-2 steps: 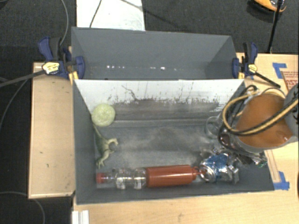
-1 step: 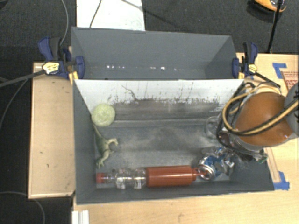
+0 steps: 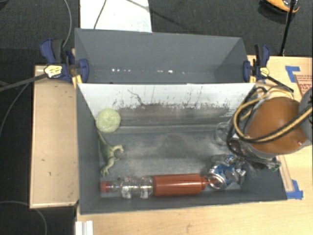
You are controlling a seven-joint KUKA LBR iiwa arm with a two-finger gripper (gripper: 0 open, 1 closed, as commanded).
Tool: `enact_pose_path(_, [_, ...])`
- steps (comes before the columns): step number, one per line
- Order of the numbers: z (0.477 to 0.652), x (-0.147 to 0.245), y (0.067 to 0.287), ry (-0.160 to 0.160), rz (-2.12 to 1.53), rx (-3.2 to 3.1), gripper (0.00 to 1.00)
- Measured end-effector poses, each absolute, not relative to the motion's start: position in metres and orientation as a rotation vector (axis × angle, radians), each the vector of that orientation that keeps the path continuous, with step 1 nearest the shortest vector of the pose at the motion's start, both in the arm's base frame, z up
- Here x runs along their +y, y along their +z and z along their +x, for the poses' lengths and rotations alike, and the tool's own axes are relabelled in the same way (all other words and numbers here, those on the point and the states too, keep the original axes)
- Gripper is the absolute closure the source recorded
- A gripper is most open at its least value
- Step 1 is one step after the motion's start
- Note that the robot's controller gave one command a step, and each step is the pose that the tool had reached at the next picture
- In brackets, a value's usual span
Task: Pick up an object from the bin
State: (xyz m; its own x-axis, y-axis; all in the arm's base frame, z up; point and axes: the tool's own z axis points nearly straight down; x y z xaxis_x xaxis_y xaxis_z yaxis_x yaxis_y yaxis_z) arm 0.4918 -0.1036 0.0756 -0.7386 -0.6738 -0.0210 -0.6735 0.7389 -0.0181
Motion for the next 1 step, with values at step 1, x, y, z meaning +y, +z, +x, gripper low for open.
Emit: enact_pose_path(1, [0.4843, -0.1058, 0.106, -0.01, -1.132, 2.908, 1.0])
